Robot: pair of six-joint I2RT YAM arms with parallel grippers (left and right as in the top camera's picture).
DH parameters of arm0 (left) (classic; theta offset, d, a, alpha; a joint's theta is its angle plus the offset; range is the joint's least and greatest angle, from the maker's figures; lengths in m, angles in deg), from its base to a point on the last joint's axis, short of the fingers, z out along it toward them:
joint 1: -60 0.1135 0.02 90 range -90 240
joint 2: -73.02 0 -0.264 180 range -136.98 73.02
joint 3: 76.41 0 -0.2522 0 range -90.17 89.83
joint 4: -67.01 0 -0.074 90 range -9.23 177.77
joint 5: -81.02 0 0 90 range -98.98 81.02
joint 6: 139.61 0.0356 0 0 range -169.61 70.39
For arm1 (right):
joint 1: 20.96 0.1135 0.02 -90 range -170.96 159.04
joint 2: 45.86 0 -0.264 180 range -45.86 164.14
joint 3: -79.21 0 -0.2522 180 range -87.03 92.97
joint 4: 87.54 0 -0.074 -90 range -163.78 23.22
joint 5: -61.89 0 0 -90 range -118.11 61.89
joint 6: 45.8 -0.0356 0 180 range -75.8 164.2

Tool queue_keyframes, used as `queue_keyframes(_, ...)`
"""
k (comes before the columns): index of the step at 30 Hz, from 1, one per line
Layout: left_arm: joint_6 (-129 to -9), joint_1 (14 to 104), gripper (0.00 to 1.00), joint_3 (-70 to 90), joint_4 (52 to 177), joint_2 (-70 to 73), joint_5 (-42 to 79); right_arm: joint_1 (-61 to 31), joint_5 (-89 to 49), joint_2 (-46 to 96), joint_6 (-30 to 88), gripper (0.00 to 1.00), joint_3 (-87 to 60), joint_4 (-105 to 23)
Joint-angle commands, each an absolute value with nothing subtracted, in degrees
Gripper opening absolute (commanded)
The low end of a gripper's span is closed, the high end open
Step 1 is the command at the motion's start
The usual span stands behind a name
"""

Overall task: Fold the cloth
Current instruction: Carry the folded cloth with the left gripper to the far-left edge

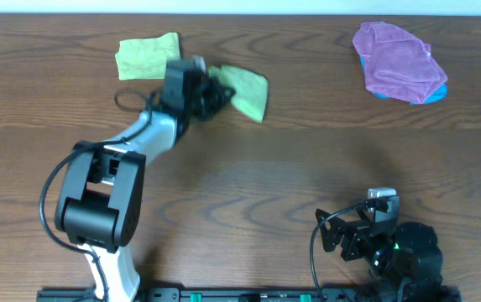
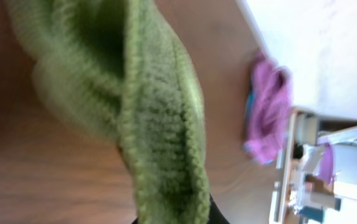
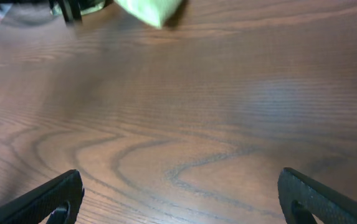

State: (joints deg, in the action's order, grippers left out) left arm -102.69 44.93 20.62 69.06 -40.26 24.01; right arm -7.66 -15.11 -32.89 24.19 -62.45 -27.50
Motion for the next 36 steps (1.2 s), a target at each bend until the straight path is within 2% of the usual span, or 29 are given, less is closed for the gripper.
queue_keyframes(1, -99.6, 47.2, 0.06, 9.1, 76.6, -40.1, 24.5, -8.4, -15.7, -33.2, 23.4, 0.99, -62.6, -27.5)
queue_keyframes(6, -94.6, 52.8, 0.06, -7.1, 90.0, -40.1, 20.6, -8.4, -15.7, -33.2, 23.4, 0.99, -62.6, -27.5)
queue_keyframes(15, -91.9, 59.7, 0.06, -9.8, 87.4, -41.4, 17.6, -8.4, -15.7, -33.2, 23.4, 0.99, -62.6, -27.5)
queue_keyframes(26, -91.4, 61.1, 0.05, -13.6, 84.6, -52.7, 20.6, -8.4, -15.7, -33.2, 23.4, 0.99, -62.6, -27.5)
queue_keyframes(36, -87.9, 62.7, 0.06, -13.8, 87.2, -56.7, 20.6, -8.4, -15.7, -33.2, 23.4, 0.99, -62.6, -27.5)
